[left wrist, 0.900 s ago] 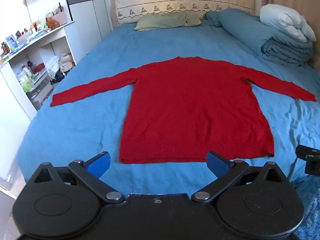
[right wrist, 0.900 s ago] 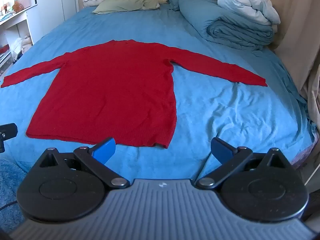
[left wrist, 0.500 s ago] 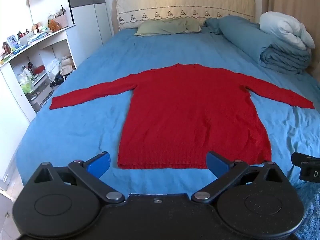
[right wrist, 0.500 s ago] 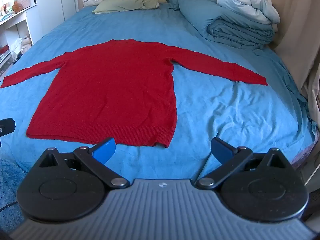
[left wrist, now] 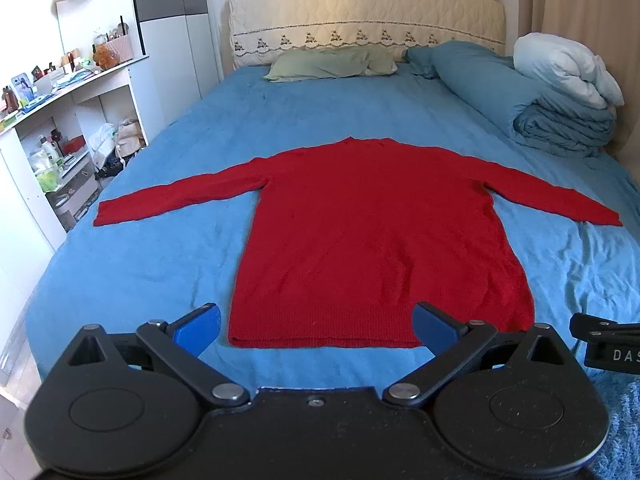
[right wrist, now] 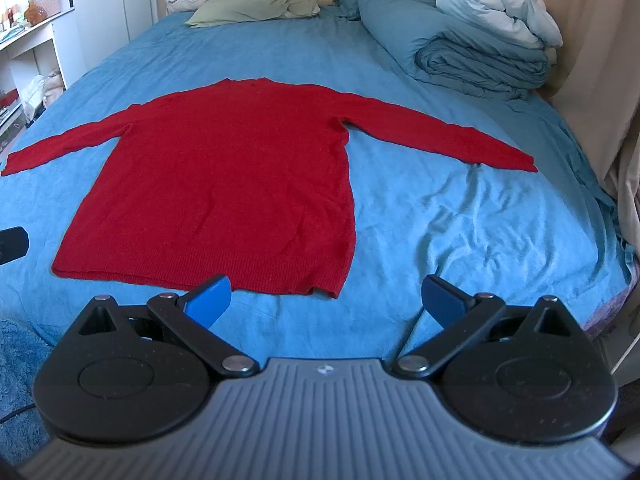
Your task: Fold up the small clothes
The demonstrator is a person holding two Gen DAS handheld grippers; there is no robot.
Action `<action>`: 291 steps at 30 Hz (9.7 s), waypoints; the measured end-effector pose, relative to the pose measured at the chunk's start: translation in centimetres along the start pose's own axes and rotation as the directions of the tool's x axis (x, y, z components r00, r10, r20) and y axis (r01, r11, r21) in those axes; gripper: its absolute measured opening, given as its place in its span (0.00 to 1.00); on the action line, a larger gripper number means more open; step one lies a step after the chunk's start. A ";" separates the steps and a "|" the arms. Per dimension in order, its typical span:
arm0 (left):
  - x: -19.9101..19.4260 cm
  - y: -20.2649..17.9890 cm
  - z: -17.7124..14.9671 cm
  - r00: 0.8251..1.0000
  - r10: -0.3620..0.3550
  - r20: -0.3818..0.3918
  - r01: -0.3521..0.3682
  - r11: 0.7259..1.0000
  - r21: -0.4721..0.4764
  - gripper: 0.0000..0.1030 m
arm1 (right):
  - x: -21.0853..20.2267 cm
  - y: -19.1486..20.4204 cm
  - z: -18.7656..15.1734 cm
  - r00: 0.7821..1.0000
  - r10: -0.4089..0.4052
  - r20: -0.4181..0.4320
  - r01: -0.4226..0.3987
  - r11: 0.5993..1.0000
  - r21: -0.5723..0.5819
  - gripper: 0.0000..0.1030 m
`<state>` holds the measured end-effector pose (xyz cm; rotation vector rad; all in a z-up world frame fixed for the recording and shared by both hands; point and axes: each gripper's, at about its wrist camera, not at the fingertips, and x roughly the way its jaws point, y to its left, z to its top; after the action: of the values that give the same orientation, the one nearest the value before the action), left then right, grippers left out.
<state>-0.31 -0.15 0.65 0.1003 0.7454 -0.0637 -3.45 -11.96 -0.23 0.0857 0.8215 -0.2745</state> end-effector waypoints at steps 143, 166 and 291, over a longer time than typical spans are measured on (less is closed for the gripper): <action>46.7 -21.2 24.7 0.906 -0.299 -0.300 0.308 0.951 -0.019 1.00 | 33.1 -26.7 21.9 0.938 -0.223 0.264 0.070 0.871 0.486 0.20; 38.7 11.5 16.7 0.975 -0.134 -0.178 0.099 0.976 -0.193 1.00 | 41.7 19.1 19.8 0.882 0.452 0.136 -0.428 0.887 -0.173 0.23; 31.0 14.0 16.8 0.984 -0.125 0.130 0.141 0.982 -0.127 1.00 | 32.6 -0.3 18.4 0.916 0.242 0.321 -0.222 0.970 -0.097 1.00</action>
<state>35.05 11.15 -7.23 -0.0827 0.6321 -0.1455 30.61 -22.34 -11.59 0.0790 0.4775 -0.0364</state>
